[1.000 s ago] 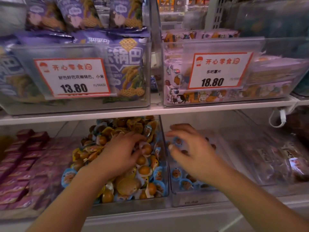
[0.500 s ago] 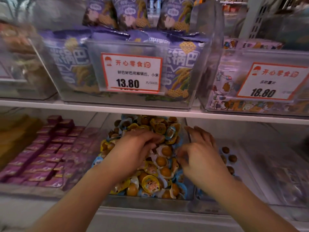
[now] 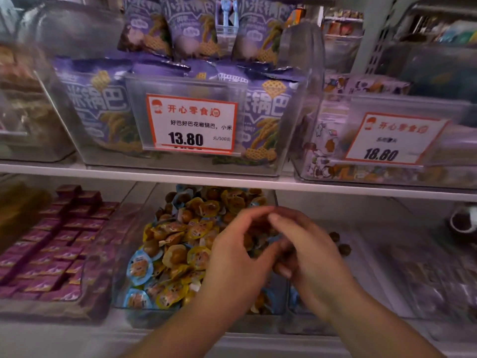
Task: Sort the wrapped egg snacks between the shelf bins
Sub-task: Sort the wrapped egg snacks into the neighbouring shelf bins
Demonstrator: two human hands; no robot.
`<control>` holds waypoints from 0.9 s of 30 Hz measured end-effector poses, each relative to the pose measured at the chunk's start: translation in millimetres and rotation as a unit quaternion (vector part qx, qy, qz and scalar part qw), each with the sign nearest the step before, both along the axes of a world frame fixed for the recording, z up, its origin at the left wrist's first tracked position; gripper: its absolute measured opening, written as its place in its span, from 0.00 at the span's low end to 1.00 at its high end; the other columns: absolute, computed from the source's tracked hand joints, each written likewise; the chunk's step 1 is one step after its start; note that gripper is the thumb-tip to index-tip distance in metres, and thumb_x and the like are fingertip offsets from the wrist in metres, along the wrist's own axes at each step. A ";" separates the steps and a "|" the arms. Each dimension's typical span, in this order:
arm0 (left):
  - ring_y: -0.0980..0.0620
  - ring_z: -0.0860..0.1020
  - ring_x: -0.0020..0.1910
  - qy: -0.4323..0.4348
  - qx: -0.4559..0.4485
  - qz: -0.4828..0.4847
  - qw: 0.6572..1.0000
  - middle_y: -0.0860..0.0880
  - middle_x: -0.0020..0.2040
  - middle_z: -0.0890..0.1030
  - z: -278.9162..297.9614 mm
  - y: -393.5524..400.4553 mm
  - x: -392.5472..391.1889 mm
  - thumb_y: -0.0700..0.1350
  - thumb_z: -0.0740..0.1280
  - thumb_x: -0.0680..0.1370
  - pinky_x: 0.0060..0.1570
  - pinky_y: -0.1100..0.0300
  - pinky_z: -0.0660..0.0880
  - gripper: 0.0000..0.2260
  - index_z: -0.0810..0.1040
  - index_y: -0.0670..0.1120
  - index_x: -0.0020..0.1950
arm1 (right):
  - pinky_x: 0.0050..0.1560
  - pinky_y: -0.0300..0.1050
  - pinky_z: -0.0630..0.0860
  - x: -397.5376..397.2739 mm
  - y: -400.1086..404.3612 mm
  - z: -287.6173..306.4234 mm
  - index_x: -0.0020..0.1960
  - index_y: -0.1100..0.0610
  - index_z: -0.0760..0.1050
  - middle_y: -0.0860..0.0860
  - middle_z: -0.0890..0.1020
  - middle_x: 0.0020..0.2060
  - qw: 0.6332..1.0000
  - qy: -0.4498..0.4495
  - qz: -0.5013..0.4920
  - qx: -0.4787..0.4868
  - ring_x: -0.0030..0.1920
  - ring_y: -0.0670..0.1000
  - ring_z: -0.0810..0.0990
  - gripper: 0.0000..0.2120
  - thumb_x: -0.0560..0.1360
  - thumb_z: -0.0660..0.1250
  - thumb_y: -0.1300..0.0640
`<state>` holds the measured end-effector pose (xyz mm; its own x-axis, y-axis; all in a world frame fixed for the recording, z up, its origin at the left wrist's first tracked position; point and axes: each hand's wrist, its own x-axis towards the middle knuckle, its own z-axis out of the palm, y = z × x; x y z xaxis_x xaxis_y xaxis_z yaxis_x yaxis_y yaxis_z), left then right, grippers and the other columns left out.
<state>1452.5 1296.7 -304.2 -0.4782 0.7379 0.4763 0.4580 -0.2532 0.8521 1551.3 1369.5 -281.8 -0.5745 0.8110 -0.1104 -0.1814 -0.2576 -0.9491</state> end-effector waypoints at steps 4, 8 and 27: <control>0.61 0.69 0.69 0.116 -0.116 -0.006 0.986 0.63 0.68 0.71 -10.8 12.1 -16.0 0.69 0.62 0.74 0.66 0.59 0.69 0.28 0.67 0.62 0.72 | 0.25 0.41 0.70 17.2 24.9 -1.2 0.47 0.52 0.84 0.55 0.84 0.37 0.989 -0.072 -0.023 0.128 0.26 0.50 0.74 0.04 0.74 0.72 0.59; 0.52 0.64 0.74 0.358 -0.276 -0.019 0.892 0.54 0.75 0.67 -24.9 26.7 -30.8 0.71 0.38 0.76 0.73 0.52 0.59 0.36 0.62 0.55 0.77 | 0.23 0.37 0.69 35.8 48.7 -9.8 0.44 0.47 0.83 0.51 0.83 0.32 0.969 -0.157 -0.033 0.188 0.29 0.53 0.82 0.06 0.70 0.70 0.56; 0.64 0.80 0.41 0.148 -0.125 0.076 0.978 0.61 0.42 0.83 -3.2 23.4 -34.6 0.53 0.73 0.74 0.36 0.69 0.76 0.03 0.85 0.59 0.47 | 0.23 0.42 0.69 54.4 59.6 -3.9 0.53 0.59 0.81 0.56 0.80 0.37 0.988 -0.114 0.028 0.102 0.30 0.56 0.79 0.07 0.79 0.66 0.57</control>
<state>1417.9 1320.1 -307.4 -0.4606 0.7797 0.4241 0.7097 0.0366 0.7036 1605.7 1429.1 -285.7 -0.5976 0.7978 -0.0799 0.0528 -0.0603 -0.9968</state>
